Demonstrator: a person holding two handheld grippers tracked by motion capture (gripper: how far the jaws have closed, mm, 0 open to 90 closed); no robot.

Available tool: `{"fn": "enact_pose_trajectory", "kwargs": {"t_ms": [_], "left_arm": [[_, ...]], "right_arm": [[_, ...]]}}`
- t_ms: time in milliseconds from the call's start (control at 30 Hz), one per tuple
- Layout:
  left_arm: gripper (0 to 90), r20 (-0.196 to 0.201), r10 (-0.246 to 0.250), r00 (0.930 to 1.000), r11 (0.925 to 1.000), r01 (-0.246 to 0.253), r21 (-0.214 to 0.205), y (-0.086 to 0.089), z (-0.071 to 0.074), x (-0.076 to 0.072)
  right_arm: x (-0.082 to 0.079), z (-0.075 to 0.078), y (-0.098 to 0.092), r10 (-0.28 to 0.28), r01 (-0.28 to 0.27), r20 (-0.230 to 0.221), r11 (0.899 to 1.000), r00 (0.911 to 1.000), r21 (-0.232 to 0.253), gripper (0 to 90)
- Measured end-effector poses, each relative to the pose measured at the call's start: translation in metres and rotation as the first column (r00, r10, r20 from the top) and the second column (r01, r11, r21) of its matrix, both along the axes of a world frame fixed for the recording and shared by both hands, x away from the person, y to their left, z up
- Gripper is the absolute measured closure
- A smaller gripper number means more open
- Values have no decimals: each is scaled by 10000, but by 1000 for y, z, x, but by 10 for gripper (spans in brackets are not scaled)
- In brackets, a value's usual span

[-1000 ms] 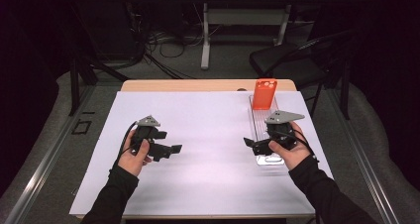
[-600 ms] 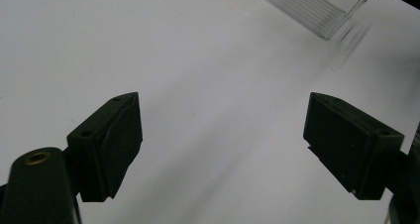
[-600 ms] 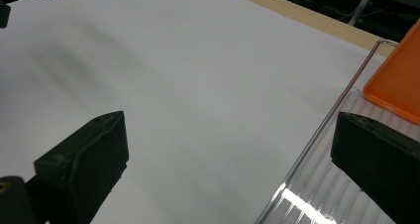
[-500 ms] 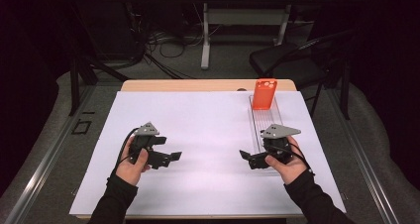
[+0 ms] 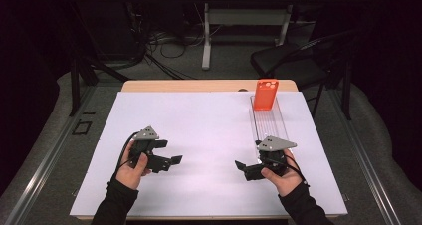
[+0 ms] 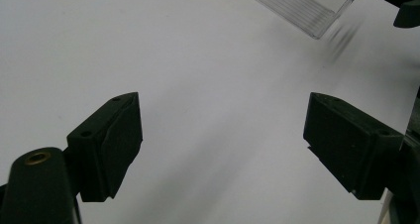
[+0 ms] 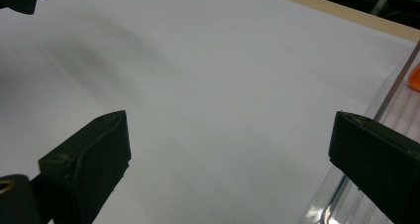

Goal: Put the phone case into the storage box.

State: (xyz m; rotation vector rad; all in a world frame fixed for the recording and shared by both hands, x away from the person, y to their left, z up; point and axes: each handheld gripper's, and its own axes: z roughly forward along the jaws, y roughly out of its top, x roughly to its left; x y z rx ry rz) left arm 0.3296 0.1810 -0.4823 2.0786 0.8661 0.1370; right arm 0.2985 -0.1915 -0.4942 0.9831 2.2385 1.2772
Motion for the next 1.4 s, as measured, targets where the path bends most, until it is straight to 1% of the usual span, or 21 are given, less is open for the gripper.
{"fn": "enact_pose_trajectory", "kwargs": {"t_ms": [67, 200, 300, 367, 500, 567, 667, 733, 800, 1167, 1267, 1400], "left_arm": [[154, 56, -52, 10000, 10000, 52, 14, 1, -1, -1], [154, 33, -34, 10000, 10000, 34, 12, 3, -4, -2], [154, 28, 25, 10000, 10000, -25, -73, 3, -5, -3], [154, 24, -19, 10000, 10000, 20, -85, 4, -6, -3], [154, 76, 23, 10000, 9999, -22, -168, 6, -5, -4], [154, 42, 58, 10000, 9995, -57, -295, 7, -5, -4], [154, 94, 124, 9999, 9993, -121, -357, 8, -4, -5], [154, 171, 134, 9998, 9994, -129, -327, 10, -3, -4], [154, 174, 212, 9996, 9990, -205, -409, 11, -3, -5], [154, 242, 214, 9995, 9988, -203, -434, 13, -4, -6], [154, 210, 278, 9994, 9986, -269, -449, 13, -4, -6], [154, 172, 269, 9995, 9987, -261, -432, 13, -5, -6]], "right_arm": [[-2, -3, 2, 23, -23, 2, 10000, 10000, 18, 24], [-5, -8, 5, 41, -41, -65, 10000, 10000, 54, 24], [-7, -11, 6, 44, -44, -19, 10000, 10000, 29, 24], [-8, -13, 8, 68, -68, 23, 9999, 10000, 74, 24], [-11, -17, 11, 113, -113, 6, 9999, 9999, 92, 24], [-12, -19, 14, 178, -178, 56, 9998, 9998, 72, 24], [-14, -20, 17, 268, -269, 88, 9996, 9996, 104, 24], [-14, -21, 18, 326, -327, 111, 9994, 9994, 101, 24], [-15, -22, 20, 388, -389, 100, 9992, 9992, 105, 24], [-19, -27, 22, 511, -516, 249, 9985, 9984, 189, 26], [-19, -29, 23, 507, -513, 320, 9985, 9982, 183, 30], [-19, -31, 24, 514, -519, 289, 9985, 9983, 179, 31]]}}
